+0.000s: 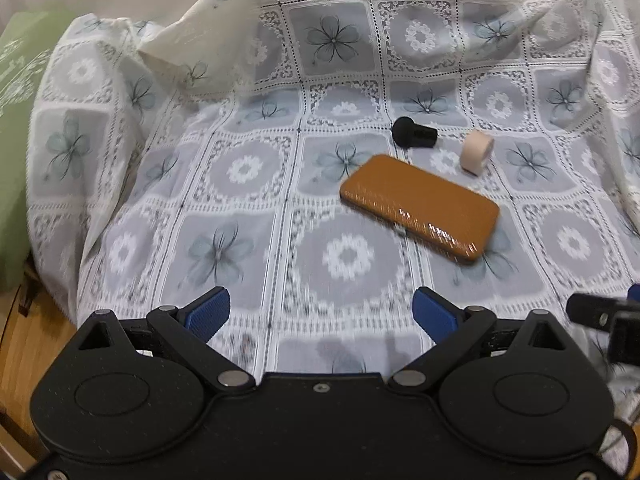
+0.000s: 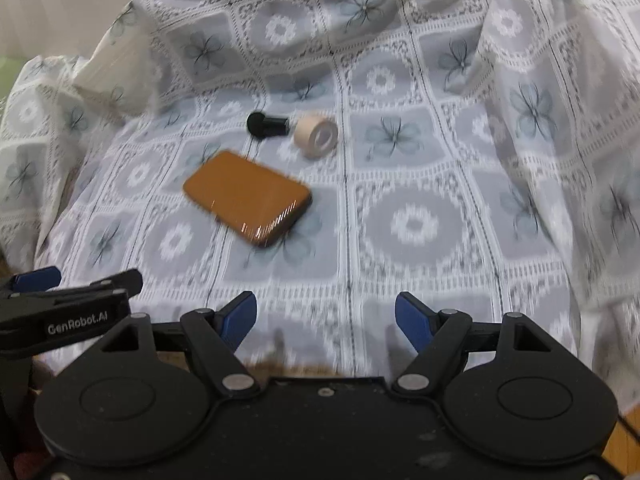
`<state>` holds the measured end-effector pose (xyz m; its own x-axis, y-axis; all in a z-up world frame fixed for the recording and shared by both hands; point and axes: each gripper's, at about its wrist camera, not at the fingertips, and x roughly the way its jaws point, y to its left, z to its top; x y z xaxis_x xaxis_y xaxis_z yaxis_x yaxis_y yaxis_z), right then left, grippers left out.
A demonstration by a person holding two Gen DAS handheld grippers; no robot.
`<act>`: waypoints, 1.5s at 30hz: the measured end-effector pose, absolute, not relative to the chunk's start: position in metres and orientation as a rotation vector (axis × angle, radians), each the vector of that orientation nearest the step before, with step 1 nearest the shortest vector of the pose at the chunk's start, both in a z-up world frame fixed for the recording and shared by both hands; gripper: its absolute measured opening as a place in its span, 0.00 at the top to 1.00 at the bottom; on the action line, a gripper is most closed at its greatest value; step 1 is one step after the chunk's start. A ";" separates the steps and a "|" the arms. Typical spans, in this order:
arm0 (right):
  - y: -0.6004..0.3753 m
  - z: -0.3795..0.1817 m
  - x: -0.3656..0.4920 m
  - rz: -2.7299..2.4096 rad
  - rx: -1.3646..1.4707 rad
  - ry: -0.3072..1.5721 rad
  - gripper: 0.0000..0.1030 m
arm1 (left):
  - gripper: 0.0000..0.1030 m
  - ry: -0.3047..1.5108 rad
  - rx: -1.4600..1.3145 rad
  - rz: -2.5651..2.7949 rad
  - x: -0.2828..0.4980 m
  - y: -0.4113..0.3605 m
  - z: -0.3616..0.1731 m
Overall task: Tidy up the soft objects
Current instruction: 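Withdraw both open tools from the basket toward the bed, then close the left tool on the black rubber knob while the right tool grasps the beige tape roll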
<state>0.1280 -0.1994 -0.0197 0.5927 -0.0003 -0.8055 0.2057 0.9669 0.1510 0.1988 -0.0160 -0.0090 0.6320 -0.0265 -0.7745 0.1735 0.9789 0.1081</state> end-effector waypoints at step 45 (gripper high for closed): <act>-0.252 -0.071 0.275 -0.282 0.288 0.734 0.15 | 0.08 0.842 0.223 -0.150 0.349 -0.055 -0.038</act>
